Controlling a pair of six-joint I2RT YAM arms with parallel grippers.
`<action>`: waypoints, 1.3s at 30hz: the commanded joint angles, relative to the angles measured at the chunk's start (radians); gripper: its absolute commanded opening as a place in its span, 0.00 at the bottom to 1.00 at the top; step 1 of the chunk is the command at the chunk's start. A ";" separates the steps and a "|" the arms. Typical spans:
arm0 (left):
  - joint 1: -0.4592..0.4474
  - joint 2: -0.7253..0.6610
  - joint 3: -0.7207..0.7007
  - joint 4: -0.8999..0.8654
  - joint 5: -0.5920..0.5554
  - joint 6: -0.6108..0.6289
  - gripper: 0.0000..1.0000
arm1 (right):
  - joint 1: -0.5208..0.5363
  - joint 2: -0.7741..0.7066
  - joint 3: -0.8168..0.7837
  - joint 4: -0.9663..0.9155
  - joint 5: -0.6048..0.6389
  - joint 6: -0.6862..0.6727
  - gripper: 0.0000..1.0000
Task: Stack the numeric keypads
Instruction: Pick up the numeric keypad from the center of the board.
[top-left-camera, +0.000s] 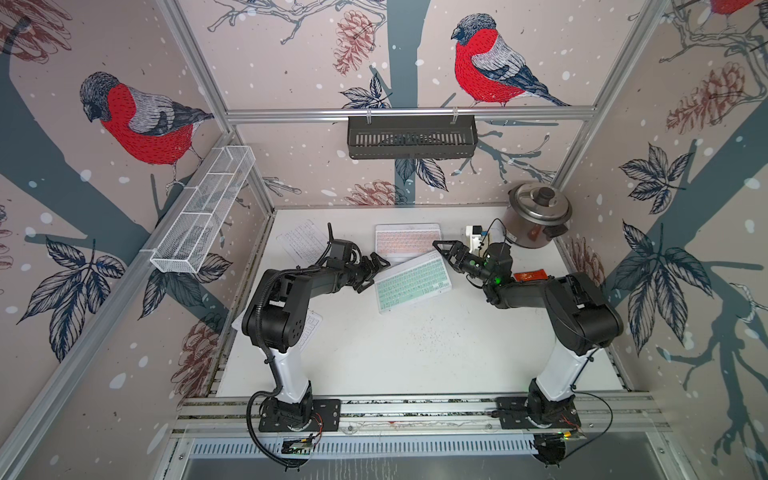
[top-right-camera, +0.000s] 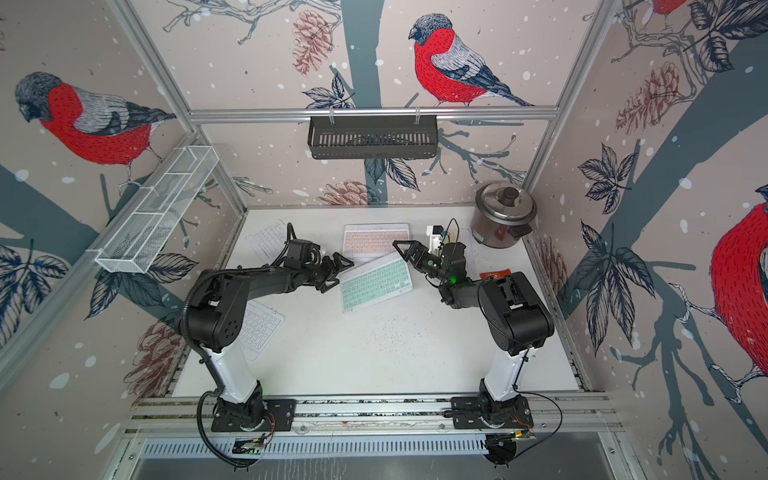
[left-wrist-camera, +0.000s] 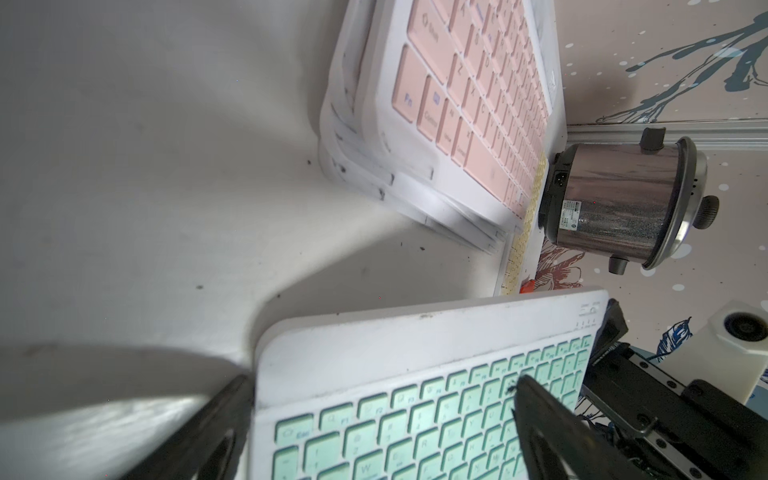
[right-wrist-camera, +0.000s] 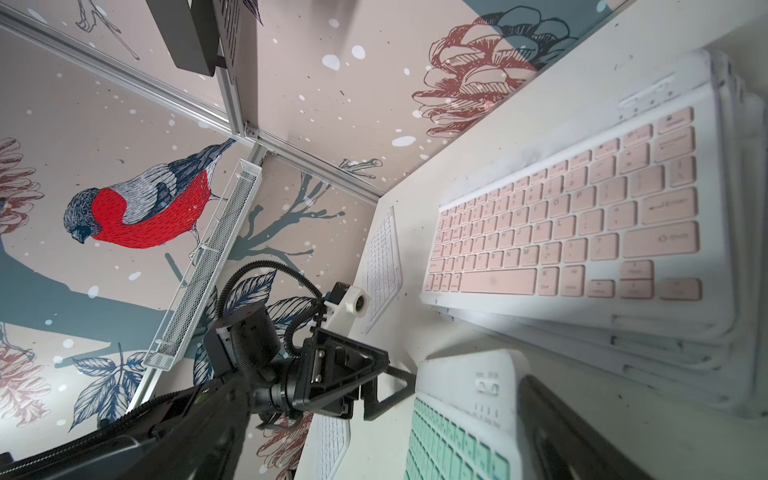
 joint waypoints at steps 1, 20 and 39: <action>-0.031 -0.011 -0.021 0.034 0.152 -0.082 0.96 | 0.033 0.023 0.014 -0.107 -0.148 0.063 1.00; -0.041 -0.019 -0.071 0.100 0.138 -0.132 0.97 | 0.032 0.051 -0.020 0.060 -0.038 0.344 1.00; -0.038 -0.010 -0.083 0.117 0.137 -0.135 0.96 | 0.035 0.035 -0.088 0.153 0.048 0.539 1.00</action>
